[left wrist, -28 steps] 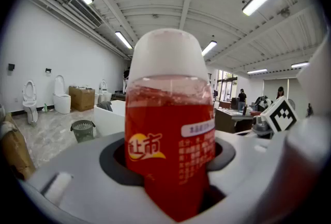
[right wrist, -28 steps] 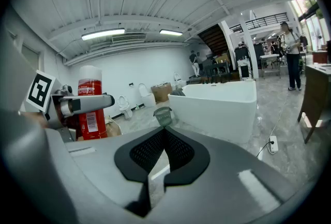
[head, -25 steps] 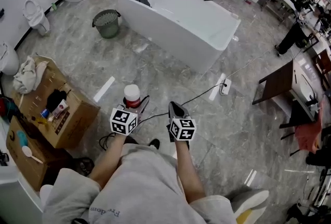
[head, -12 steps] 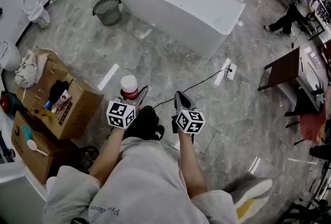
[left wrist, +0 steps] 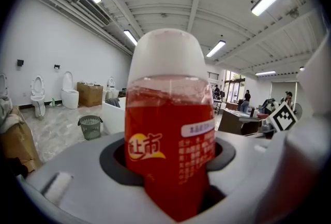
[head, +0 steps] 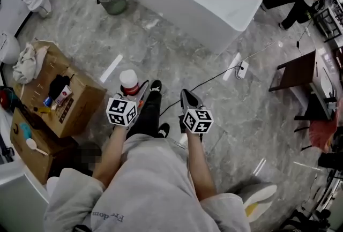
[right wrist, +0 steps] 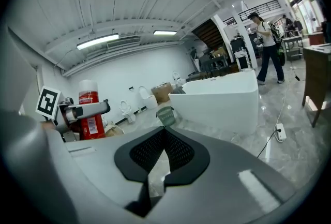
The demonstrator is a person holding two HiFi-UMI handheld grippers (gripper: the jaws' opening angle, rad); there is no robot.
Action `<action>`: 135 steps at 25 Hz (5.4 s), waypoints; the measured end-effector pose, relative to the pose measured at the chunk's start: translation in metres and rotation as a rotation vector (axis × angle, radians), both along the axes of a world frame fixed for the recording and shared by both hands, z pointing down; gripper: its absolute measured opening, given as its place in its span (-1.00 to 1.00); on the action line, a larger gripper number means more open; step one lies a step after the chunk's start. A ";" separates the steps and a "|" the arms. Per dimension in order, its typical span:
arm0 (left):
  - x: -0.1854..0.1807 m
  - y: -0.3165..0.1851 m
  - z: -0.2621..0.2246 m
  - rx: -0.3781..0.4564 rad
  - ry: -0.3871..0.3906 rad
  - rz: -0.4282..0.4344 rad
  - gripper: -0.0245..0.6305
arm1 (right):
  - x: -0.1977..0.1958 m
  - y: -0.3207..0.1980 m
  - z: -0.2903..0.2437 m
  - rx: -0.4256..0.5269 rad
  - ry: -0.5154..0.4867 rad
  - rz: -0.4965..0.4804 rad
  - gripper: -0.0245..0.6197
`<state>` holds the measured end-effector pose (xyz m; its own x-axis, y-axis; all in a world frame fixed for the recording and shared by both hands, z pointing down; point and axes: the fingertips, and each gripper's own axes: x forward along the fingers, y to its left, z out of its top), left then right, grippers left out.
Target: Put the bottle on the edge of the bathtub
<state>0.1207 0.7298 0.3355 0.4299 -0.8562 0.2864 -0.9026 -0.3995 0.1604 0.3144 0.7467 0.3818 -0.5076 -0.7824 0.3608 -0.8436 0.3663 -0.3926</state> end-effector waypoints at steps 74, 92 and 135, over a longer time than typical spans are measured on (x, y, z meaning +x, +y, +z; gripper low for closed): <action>0.032 -0.576 0.024 -0.027 -0.126 0.511 0.07 | -0.163 -0.578 -0.135 0.187 0.236 -1.130 -0.90; 0.103 -0.636 0.054 -0.057 -0.237 0.909 0.07 | -0.149 -0.641 -0.052 0.258 0.744 -1.476 0.00; -0.025 -0.704 0.355 -0.293 -0.015 0.778 0.09 | -0.147 -0.729 0.323 -0.419 0.886 -1.026 -0.02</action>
<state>0.0958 0.0259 0.6903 0.8626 -0.2061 0.4621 -0.3891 -0.8539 0.3455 0.1671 0.0178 0.7045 -0.2633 0.0319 0.9642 -0.2990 0.9475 -0.1130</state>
